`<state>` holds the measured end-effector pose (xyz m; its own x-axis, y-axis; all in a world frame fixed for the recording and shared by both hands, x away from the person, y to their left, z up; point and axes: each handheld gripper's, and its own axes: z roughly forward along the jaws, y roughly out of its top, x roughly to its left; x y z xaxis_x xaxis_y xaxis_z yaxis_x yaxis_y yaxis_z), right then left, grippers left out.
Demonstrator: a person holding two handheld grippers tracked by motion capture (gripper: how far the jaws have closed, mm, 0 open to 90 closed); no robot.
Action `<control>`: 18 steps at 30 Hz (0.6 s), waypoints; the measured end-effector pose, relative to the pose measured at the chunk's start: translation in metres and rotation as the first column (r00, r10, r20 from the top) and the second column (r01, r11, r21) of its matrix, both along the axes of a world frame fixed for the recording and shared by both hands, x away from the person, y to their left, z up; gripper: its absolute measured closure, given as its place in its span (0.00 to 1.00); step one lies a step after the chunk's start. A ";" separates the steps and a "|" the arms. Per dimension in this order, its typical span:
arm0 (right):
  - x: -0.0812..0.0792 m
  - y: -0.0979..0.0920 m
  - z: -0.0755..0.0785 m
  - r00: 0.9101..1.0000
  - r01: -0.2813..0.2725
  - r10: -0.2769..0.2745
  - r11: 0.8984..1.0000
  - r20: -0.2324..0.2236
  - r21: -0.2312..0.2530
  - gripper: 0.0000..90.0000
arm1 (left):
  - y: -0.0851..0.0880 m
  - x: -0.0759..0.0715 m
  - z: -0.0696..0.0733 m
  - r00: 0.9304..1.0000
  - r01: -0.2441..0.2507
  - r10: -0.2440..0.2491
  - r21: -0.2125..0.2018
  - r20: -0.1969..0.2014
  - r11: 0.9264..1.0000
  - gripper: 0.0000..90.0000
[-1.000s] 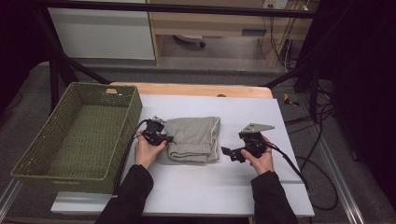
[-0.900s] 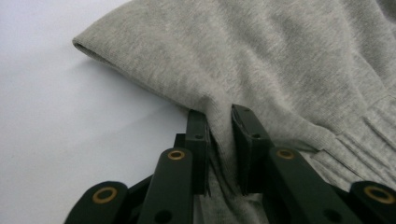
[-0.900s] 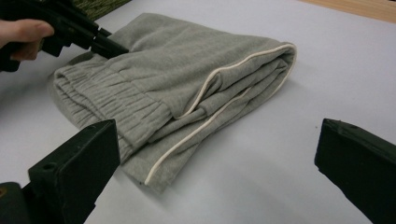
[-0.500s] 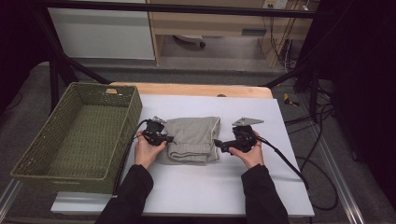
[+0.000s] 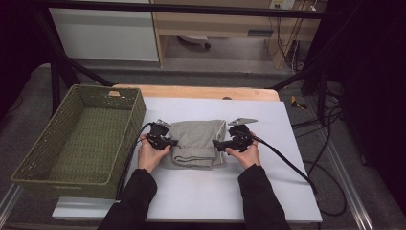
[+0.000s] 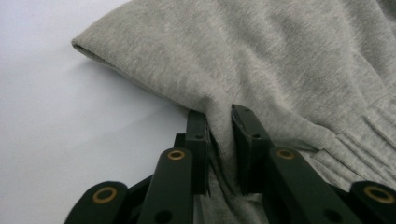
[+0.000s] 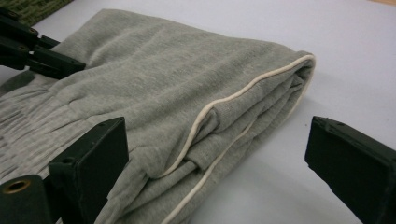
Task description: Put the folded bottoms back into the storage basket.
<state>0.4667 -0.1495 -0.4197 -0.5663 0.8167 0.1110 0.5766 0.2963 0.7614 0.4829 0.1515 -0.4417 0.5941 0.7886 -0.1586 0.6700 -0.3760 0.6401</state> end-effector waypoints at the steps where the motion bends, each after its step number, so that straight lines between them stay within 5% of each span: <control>1: 0.001 0.002 -0.001 1.000 0.003 -0.003 1.000 -0.002 0.002 0.11 | 0.000 0.000 0.000 1.000 -0.001 0.001 0.000 0.001 1.000 0.86; 18: 0.013 0.010 -0.025 0.996 0.038 -0.039 0.999 -0.076 -0.021 0.33 | 0.000 0.000 0.000 1.000 -0.001 0.001 -0.002 -0.001 1.000 0.86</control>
<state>0.4797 -0.1392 -0.4450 -0.5248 0.8403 0.1360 0.6438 0.2873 0.7092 0.4829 0.1516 -0.4418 0.5932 0.7889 -0.1603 0.6709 -0.3744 0.6401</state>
